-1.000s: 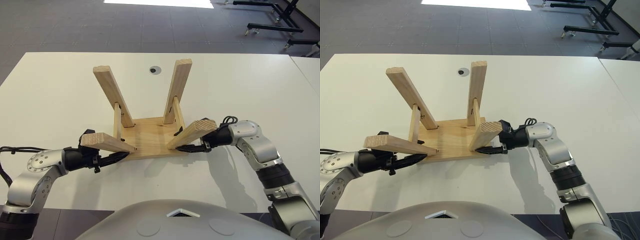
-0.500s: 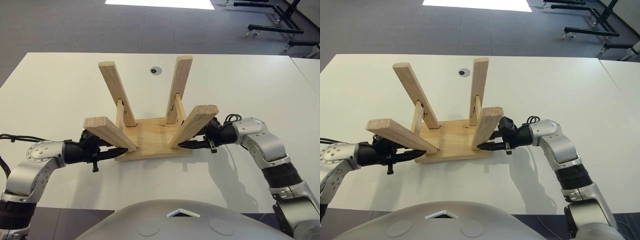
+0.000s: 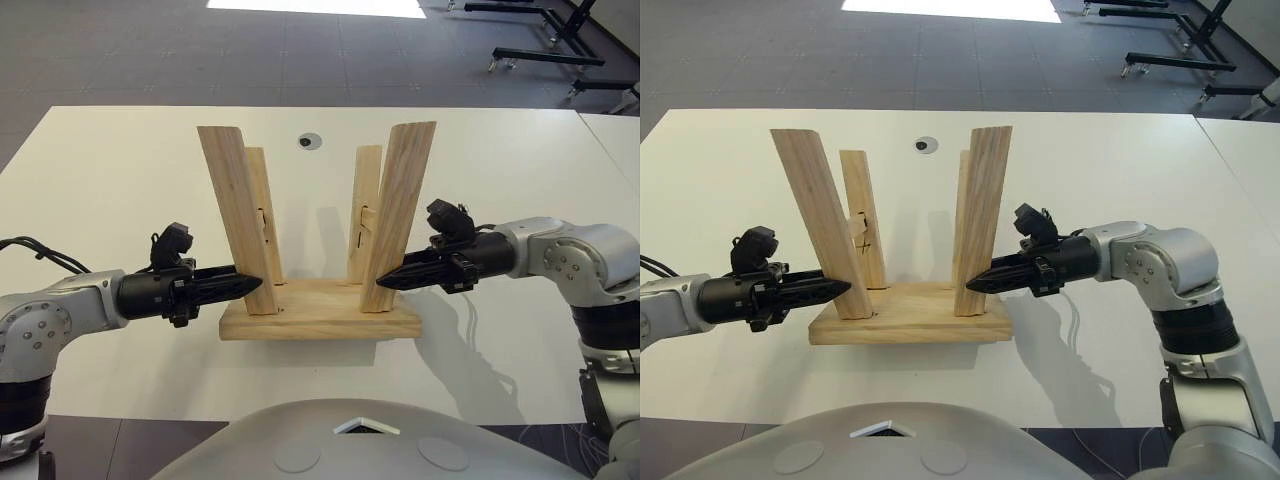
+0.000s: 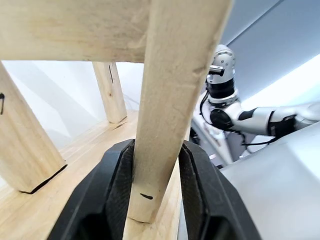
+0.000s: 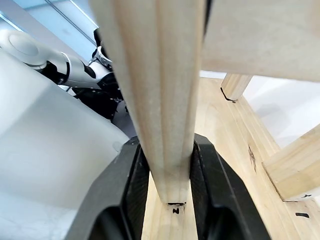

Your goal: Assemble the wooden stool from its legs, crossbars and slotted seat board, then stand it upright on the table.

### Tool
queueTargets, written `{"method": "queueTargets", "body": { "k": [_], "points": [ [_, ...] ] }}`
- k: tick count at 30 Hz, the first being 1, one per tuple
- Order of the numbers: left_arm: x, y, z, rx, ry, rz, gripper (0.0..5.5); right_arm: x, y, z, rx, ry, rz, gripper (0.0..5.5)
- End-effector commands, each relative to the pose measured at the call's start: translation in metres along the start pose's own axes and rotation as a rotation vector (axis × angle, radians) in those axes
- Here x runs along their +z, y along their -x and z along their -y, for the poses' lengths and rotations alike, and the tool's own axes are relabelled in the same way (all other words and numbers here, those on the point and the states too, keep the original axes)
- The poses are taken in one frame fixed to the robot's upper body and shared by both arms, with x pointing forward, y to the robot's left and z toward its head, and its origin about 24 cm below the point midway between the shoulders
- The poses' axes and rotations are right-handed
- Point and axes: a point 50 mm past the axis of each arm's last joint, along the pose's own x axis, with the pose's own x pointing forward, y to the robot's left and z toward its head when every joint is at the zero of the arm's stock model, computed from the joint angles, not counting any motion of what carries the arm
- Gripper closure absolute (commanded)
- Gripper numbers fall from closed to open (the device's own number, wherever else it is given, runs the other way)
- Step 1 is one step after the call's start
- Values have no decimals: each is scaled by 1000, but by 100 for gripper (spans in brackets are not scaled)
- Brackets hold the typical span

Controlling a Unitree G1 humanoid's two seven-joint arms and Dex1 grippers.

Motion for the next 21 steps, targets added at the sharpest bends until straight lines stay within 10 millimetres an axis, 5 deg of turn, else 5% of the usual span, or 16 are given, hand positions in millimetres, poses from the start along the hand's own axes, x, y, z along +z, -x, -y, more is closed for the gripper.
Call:
{"method": "queueTargets", "body": {
  "k": [1, 9, 13, 21],
  "points": [
    [-8, -8, 6, -90, 122, -66, 429, 14, -12, -6, 100, -25, 10, 447],
    [-3, -19, -11, -7, 94, -76, 437, 2, -11, 2, 101, -261, 35, 447],
    [-2, -15, -19, 38, 76, -55, 364, 6, -12, 10, 74, -332, 48, 447],
    [6, 1, -29, 122, -4, -41, 244, 15, 1, 20, -8, -291, 128, 292]
  ]
}}
